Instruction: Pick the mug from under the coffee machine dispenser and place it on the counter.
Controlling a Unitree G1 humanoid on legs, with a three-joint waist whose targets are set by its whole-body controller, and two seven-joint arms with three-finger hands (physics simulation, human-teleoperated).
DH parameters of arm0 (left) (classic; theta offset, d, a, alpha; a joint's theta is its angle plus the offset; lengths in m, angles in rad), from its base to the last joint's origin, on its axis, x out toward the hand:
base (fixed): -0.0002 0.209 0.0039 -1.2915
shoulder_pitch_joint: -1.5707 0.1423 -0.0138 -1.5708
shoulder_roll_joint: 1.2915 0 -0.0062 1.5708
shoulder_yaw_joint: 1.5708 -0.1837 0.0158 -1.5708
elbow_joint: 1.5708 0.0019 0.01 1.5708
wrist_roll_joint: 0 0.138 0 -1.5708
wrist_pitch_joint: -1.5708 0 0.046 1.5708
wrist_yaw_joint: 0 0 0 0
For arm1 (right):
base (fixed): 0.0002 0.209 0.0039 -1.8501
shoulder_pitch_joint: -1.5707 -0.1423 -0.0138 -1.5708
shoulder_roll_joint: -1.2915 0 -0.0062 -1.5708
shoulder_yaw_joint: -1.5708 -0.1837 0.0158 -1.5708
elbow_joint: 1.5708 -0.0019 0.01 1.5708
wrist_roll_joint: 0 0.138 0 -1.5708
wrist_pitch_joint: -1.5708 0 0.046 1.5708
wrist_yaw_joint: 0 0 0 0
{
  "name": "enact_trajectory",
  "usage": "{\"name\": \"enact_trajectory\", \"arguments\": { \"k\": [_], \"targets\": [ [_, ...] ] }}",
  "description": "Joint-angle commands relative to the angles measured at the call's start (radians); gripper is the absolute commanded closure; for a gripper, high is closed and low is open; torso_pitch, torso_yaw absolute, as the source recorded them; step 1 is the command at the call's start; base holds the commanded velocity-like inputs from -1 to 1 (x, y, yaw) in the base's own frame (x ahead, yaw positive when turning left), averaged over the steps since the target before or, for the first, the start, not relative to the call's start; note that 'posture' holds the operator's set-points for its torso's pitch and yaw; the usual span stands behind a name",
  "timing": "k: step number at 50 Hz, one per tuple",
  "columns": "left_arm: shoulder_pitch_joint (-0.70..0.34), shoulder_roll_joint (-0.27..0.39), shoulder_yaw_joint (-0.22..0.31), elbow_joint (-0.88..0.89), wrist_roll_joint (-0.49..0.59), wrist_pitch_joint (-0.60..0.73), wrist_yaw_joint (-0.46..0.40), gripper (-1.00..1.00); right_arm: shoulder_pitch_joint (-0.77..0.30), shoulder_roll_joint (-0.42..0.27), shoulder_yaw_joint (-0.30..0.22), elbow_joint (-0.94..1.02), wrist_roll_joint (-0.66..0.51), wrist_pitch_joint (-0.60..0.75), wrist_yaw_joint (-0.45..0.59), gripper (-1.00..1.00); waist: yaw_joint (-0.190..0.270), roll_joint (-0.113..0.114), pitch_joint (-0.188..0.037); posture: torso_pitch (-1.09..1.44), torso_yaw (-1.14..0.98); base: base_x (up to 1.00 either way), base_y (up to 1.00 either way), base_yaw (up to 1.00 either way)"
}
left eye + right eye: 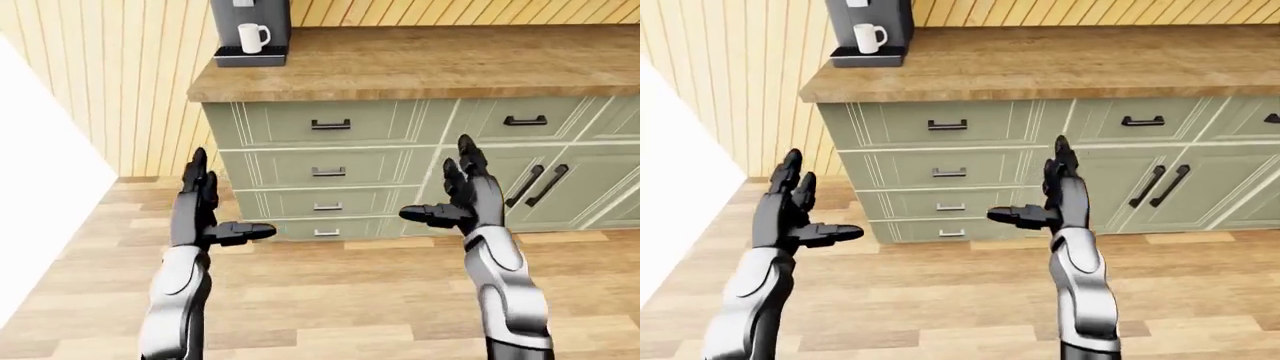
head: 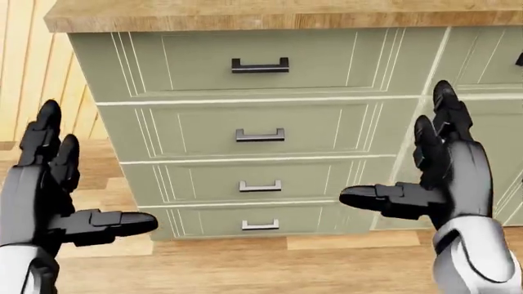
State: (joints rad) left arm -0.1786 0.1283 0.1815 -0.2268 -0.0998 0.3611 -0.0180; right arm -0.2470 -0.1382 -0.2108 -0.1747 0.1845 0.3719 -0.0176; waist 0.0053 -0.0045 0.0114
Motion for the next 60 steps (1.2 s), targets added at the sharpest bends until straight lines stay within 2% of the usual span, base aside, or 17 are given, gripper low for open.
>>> {"name": "enact_trajectory", "arguments": {
  "k": [1,4,7,13,19,29,38,44,45,48,49,52,55,60],
  "targets": [
    [-0.072,0.035,0.035,-0.085,-0.014,0.025,0.009,-1.0,-0.063,-0.036,-0.019,-0.072,0.047,0.028,-0.016,-1.0,-0.001,0.0,-0.024,0.0,0.0,0.0,0.0,0.0],
    [-0.134,0.079,0.074,-0.137,-0.046,0.108,0.018,-1.0,-0.135,-0.081,-0.045,-0.148,0.107,0.128,-0.035,-1.0,-0.001,-0.001,-0.019,0.0,0.0,0.0,0.0,0.0],
    [-0.163,0.112,0.085,-0.153,-0.053,0.146,0.017,-1.0,-0.2,-0.13,-0.061,-0.176,0.144,0.188,-0.05,-1.0,-0.002,-0.001,-0.012,0.0,0.0,0.0,0.0,0.0],
    [-0.298,0.218,0.14,-0.211,-0.099,0.293,0.014,-1.0,-0.309,-0.234,-0.104,-0.131,0.183,0.216,-0.046,-1.0,-0.002,0.0,-0.007,0.0,0.0,0.0,0.0,0.0],
    [-0.368,0.27,0.153,-0.2,-0.117,0.332,0.024,-1.0,-0.385,-0.304,-0.11,-0.066,0.178,0.217,-0.028,-1.0,-0.001,-0.002,0.003,0.0,0.0,0.0,0.0,0.0],
    [-0.531,0.426,0.198,-0.138,-0.187,0.41,0.05,-1.0,-0.502,-0.406,-0.123,0.05,0.175,0.203,0.003,-1.0,-0.002,0.001,0.011,0.0,0.0,0.0,0.0,0.0],
    [-0.605,0.528,0.217,-0.05,-0.227,0.385,0.067,-1.0,-0.604,-0.487,-0.12,0.147,0.148,0.185,0.032,-1.0,-0.002,0.006,0.014,0.0,0.0,0.0,0.0,0.0],
    [-0.59,0.548,0.229,-0.022,-0.25,0.362,0.082,-1.0,-0.642,-0.521,-0.126,0.188,0.141,0.175,0.04,-1.0,-0.003,0.007,0.017,0.0,0.0,0.0,0.0,0.0],
    [-0.586,0.55,0.23,-0.018,-0.252,0.356,0.084,-1.0,-0.644,-0.524,-0.129,0.191,0.145,0.174,0.04,-1.0,-0.004,0.011,-0.008,0.0,0.0,0.06,0.0,0.0],
    [-0.568,0.553,0.242,-0.003,-0.265,0.343,0.093,-1.0,-0.65,-0.536,-0.133,0.196,0.153,0.175,0.035,-1.0,-0.005,0.013,0.018,0.0,0.0,0.16,0.0,0.0],
    [-0.565,0.555,0.245,0.003,-0.269,0.34,0.097,-1.0,-0.65,-0.538,-0.135,0.194,0.16,0.181,0.036,-1.0,-0.005,0.012,0.017,0.0,0.0,0.25,0.0,0.0],
    [-0.563,0.564,0.244,0.009,-0.279,0.338,0.104,-1.0,-0.649,-0.543,-0.131,0.206,0.156,0.169,0.034,-1.0,-0.006,0.001,0.037,0.0,0.0,0.28,0.0,0.0],
    [-0.562,0.57,0.244,0.01,-0.285,0.337,0.108,-1.0,-0.652,-0.548,-0.132,0.207,0.159,0.173,0.035,-1.0,-0.007,-0.01,0.039,0.0,0.0,0.29,0.0,0.0],
    [-0.563,0.577,0.243,0.015,-0.291,0.335,0.111,-1.0,-0.65,-0.549,-0.13,0.211,0.157,0.169,0.038,-1.0,-0.009,0.018,0.026,0.0,0.0,0.3,0.0,0.0]
  ]
}}
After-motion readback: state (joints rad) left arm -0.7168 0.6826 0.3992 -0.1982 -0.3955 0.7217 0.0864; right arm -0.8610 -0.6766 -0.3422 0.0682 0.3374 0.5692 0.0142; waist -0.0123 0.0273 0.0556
